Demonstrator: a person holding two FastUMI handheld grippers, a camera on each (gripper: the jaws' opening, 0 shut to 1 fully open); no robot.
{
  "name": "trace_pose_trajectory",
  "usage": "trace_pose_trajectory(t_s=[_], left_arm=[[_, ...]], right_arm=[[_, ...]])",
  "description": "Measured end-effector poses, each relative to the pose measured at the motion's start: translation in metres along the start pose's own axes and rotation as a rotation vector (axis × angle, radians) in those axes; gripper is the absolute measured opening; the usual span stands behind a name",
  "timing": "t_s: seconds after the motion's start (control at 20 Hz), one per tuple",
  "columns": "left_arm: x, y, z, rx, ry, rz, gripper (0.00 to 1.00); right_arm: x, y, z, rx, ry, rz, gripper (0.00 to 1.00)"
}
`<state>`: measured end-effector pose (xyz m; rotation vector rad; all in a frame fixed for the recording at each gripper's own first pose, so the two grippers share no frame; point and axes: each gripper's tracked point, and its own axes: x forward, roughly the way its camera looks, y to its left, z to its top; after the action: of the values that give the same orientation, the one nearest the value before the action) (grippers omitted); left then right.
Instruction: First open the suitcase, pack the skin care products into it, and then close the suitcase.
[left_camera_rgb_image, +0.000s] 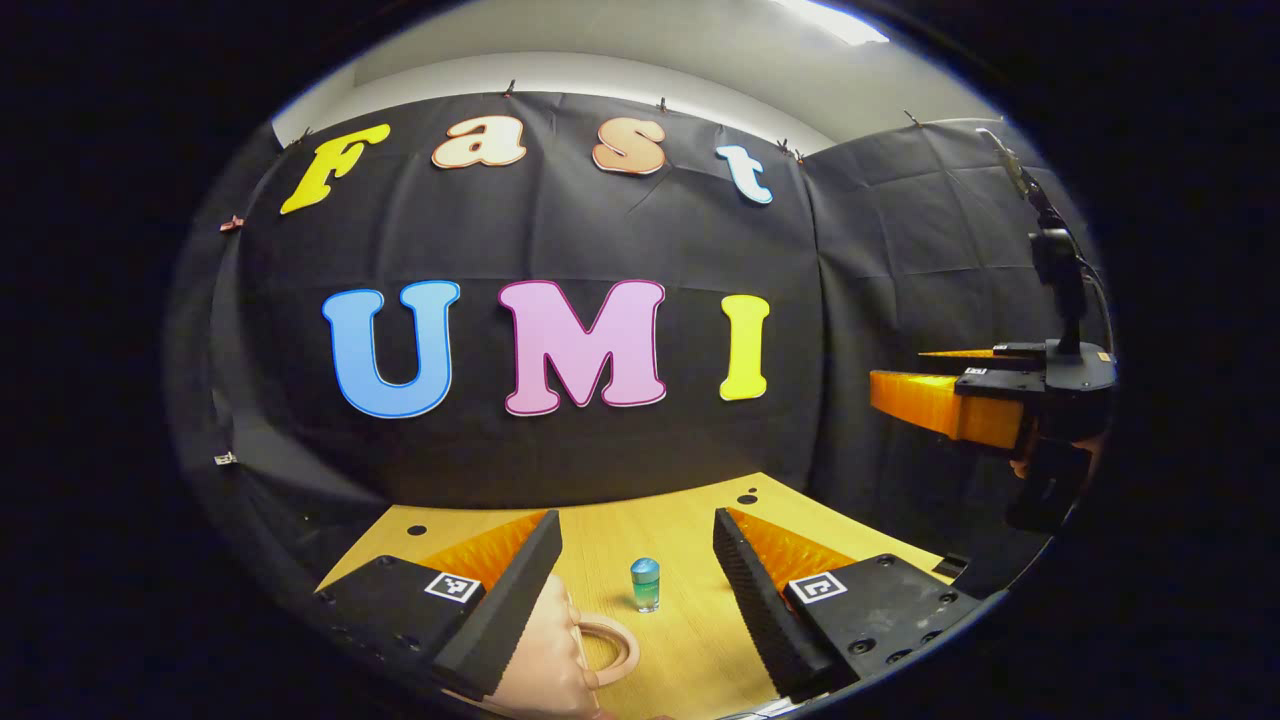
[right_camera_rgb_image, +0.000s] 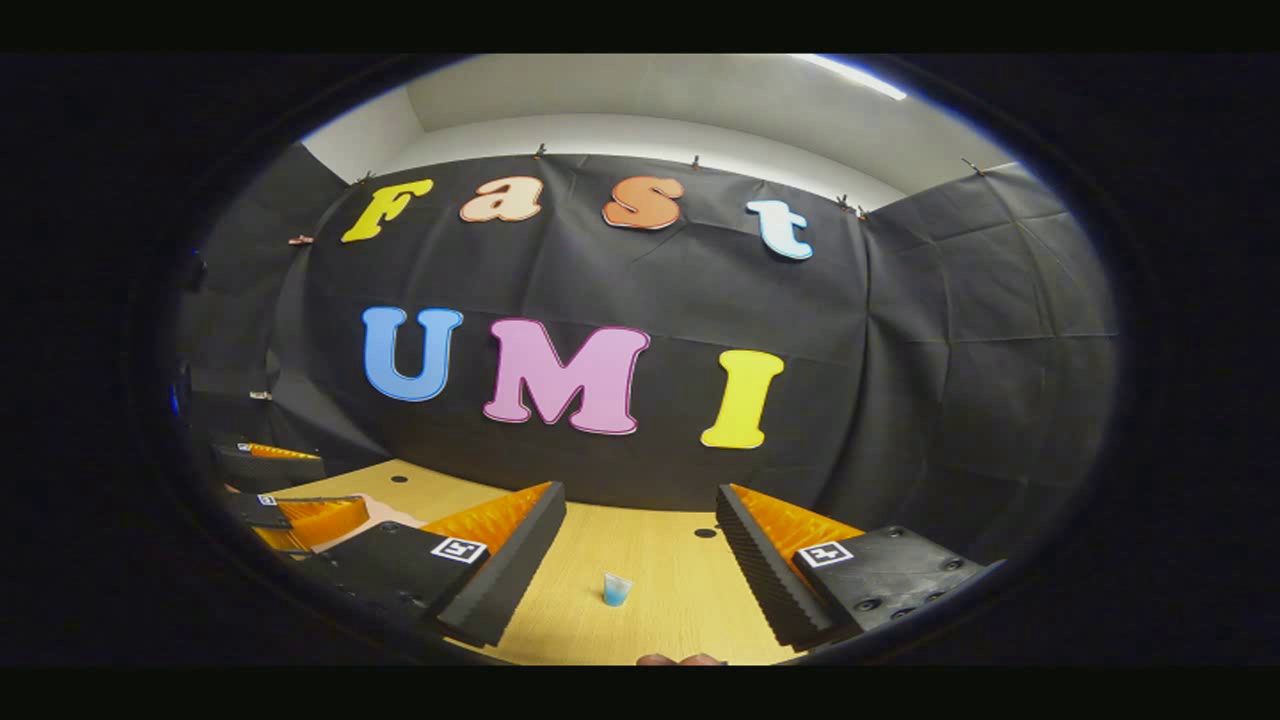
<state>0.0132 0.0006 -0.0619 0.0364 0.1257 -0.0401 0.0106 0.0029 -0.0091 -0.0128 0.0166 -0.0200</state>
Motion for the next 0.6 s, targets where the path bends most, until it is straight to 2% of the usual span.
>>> trace_pose_trajectory(t_s=[0.15, 0.35, 0.6], left_arm=[[0.007, -0.003, -0.028, -0.003, 0.059, -0.015, 0.96], [0.025, -0.016, -0.073, -0.041, 0.225, -0.067, 0.96], [0.060, -0.017, -0.119, -0.120, 0.432, -0.019, 0.96]], right_arm=[[0.001, 0.005, -0.006, 0.014, 0.005, 0.006, 0.96], [0.002, 0.008, -0.023, 0.017, 0.024, 0.038, 0.96], [0.013, -0.010, -0.047, 0.022, 0.056, 0.065, 0.96]])
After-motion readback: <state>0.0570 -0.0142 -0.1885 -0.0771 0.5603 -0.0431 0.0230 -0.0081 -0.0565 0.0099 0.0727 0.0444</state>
